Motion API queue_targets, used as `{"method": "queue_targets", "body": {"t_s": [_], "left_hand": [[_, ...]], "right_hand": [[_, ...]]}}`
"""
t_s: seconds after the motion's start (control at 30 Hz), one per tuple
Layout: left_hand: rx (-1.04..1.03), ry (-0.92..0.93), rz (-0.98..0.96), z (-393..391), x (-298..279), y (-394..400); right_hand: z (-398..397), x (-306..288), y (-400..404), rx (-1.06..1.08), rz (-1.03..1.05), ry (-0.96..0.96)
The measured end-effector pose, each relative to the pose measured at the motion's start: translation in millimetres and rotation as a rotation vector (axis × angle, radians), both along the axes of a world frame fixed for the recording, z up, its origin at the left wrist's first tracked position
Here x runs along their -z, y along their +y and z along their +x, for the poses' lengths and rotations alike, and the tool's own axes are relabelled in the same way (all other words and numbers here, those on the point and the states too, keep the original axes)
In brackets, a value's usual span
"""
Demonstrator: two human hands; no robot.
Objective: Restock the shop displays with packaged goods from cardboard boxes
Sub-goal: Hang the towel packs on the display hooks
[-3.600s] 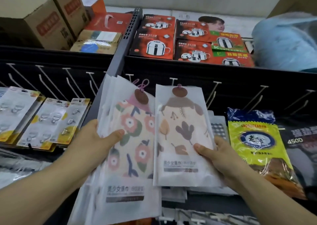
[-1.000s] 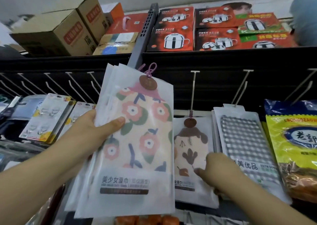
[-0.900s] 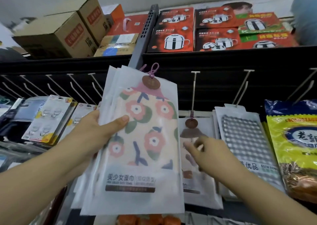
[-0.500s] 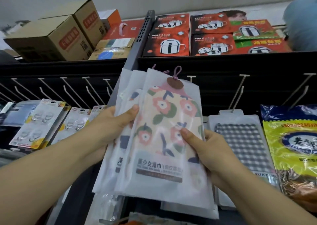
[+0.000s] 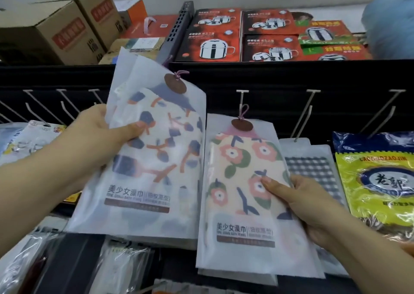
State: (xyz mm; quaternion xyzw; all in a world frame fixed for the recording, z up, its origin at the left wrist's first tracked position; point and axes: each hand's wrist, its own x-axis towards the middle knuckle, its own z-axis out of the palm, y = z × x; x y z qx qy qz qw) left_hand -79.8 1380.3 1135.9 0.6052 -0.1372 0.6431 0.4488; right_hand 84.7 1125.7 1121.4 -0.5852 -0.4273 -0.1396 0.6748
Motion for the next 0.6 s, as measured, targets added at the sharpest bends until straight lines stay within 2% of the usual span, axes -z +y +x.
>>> {"method": "queue_targets", "body": {"t_s": [0.2, 0.6], "left_hand": [[0.013, -0.009, 0.001, 1, -1, 5], [0.061, 0.004, 0.014, 1, -1, 7]], "right_hand": [[4, -7, -3, -0.012, 0.009, -0.031], [2, -23, -11, -0.032, -0.079, 0.042]]}}
